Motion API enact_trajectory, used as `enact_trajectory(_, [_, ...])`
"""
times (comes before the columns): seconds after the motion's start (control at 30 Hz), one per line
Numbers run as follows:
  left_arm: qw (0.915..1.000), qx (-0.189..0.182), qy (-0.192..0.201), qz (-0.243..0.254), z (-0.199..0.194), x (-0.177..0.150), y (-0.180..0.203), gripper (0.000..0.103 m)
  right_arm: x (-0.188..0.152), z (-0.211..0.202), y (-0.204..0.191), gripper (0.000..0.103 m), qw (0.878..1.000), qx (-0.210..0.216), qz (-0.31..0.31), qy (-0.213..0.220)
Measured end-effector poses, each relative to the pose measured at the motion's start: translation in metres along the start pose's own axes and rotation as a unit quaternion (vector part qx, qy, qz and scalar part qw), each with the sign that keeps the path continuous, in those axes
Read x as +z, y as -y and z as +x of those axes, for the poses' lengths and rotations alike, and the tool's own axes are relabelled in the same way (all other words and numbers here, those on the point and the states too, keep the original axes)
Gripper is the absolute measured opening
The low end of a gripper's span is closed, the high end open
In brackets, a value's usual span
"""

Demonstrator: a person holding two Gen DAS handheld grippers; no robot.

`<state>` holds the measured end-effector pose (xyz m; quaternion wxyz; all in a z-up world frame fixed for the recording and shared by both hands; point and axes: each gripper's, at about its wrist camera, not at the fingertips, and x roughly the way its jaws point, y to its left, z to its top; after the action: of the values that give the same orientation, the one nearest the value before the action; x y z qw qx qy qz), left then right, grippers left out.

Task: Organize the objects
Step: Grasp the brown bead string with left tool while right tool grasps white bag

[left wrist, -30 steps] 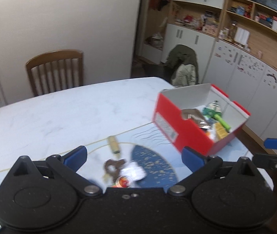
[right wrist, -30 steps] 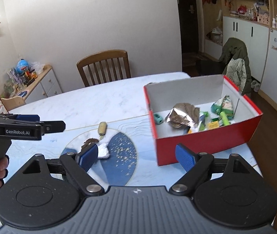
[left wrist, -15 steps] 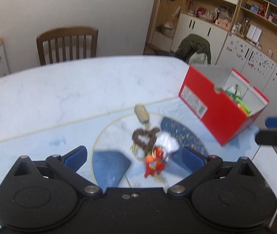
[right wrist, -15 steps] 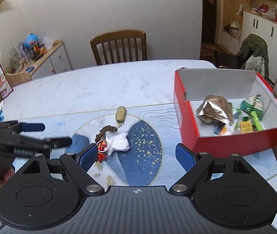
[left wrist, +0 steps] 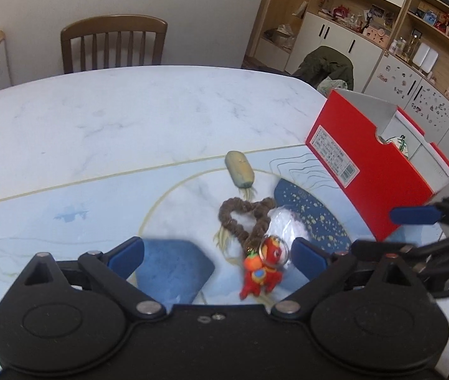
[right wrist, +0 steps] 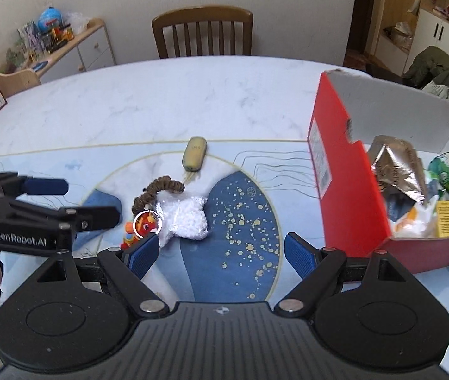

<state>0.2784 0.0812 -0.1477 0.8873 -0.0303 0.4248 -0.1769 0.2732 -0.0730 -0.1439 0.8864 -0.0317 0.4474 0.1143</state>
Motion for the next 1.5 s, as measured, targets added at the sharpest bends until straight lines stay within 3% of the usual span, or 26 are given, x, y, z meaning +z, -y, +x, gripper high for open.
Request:
enact_trajectory(0.23, [0.9995,-0.023,-0.018,0.008,0.03,0.009,0.009,0.079,0.005,0.021,0.008,0.082,1.0,0.013,0.008,-0.003])
enact_trajectory(0.43, [0.998,-0.053,-0.03,0.014,0.049,0.014,0.015,0.053,0.007,0.031,0.011,0.074,1.0,0.027,0.007,-0.008])
enact_trajectory(0.5, [0.9977,-0.058,-0.031,0.01,0.053,0.015,0.015,0.046,0.009,0.035,0.011,0.067,0.999,0.037,0.01,-0.009])
enact_trajectory(0.73, [0.9946,-0.089,-0.04,-0.035,0.057,0.017,-0.005,0.031,0.016,0.051,0.008,0.066,0.997,0.077,0.028,-0.014])
enact_trajectory(0.8, [0.9929,-0.099,-0.044,-0.049,0.057,0.017,-0.01,0.021,0.019,0.055,0.003,0.066,0.996,0.082,0.024,-0.017])
enact_trajectory(1.03, [0.9876,-0.114,-0.05,-0.096,0.055,0.013,-0.026,0.016,0.027,0.076,0.001,0.066,0.995,0.093,0.022,-0.034])
enact_trajectory(1.17, [0.9856,-0.115,-0.049,-0.113,0.056,0.01,-0.032,0.015,0.029,0.082,-0.002,0.061,0.993,0.111,0.018,-0.044])
enact_trajectory(1.5, [0.9848,-0.114,-0.047,-0.122,0.055,0.01,-0.035,0.014,0.03,0.081,-0.011,0.031,0.989,0.14,0.02,-0.046])
